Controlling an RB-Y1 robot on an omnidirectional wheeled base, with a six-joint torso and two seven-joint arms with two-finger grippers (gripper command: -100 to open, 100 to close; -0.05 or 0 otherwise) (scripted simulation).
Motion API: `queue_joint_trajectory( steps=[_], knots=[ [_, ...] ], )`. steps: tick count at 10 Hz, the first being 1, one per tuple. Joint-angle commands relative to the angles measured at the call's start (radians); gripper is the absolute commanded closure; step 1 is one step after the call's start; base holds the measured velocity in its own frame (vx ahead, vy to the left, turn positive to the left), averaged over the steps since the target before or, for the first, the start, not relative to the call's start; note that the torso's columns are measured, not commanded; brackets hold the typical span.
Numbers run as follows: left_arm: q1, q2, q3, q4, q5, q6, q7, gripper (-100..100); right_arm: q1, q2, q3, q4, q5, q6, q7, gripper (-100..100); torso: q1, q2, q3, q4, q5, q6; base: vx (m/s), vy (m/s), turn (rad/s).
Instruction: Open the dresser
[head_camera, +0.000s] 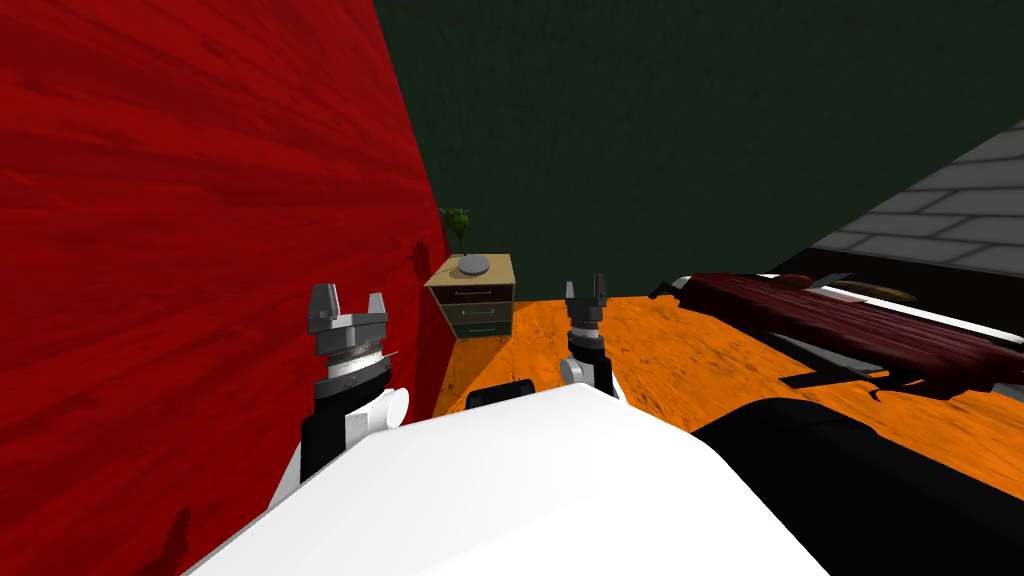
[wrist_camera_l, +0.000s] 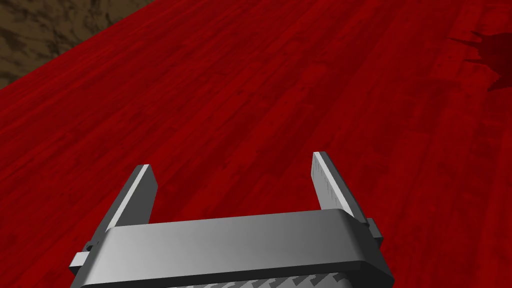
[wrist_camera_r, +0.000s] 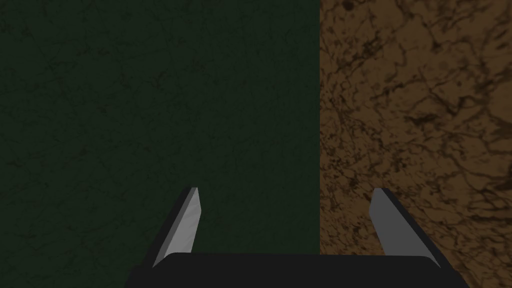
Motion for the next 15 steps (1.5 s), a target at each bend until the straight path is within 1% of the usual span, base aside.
queue_joint_trajectory(
  steps=[1, 3, 9, 10, 11, 12, 15],
  knots=[
    [0.0, 0.0, 0.0, 0.0, 0.0, 0.0, 0.0, 0, 0.0, 0.0, 0.0, 0.0, 0.0, 0.0, 0.0, 0, 0.0, 0.04, -0.082, 0.041, 0.0, 0.0, 0.0, 0.0, 0.0],
    [0.0, 0.0, 0.0, 0.0, 0.0, 0.0, 0.0, 0, 0.0, 0.0, 0.0, 0.0, 0.0, 0.0, 0.0, 0, 0.0, 0.175, -0.351, 0.176, 0.0, 0.0, 0.0, 0.0, 0.0],
    [0.0, 0.0, 0.0, 0.0, 0.0, 0.0, 0.0, 0, 0.0, 0.0, 0.0, 0.0, 0.0, 0.0, 0.0, 0, 0.0, 0.618, -1.234, 0.617, 0.0, 0.0, 0.0, 0.0, 0.0],
    [-0.005, 0.046, -0.001, 0.025, -0.002, -0.016, -0.004, -100, 0.0, 0.0, 0.0, 0.0, 0.0, 0.0, 0.0, 0, 0.0, 0.691, -1.382, 0.691, 0.0, 0.0, 0.034, 0.006, -0.013],
    [-0.009, 0.064, -0.001, 0.041, -0.003, -0.026, -0.006, -100, 0.0, 0.0, 0.0, 0.0, 0.0, 0.0, 0.0, 0, 0.001, 0.724, -1.452, 0.724, 0.0, 0.0, 0.062, 0.017, -0.018],
    [-0.013, 0.08, -0.001, 0.061, -0.005, -0.038, -0.009, -100, 0.0, 0.0, 0.0, 0.0, 0.0, 0.0, 0.0, 0, 0.001, 0.732, -1.472, 0.733, 0.0, 0.0, 0.064, 0.022, -0.017],
    [-0.028, 0.114, -0.003, 0.134, -0.011, -0.085, -0.02, -100, 0.0, 0.0, 0.0, 0.0, 0.0, 0.0, 0.0, 0, 0.0, 0.737, -1.477, 0.738, 0.0, 0.0, 0.096, 0.031, -0.017]
  ],
)
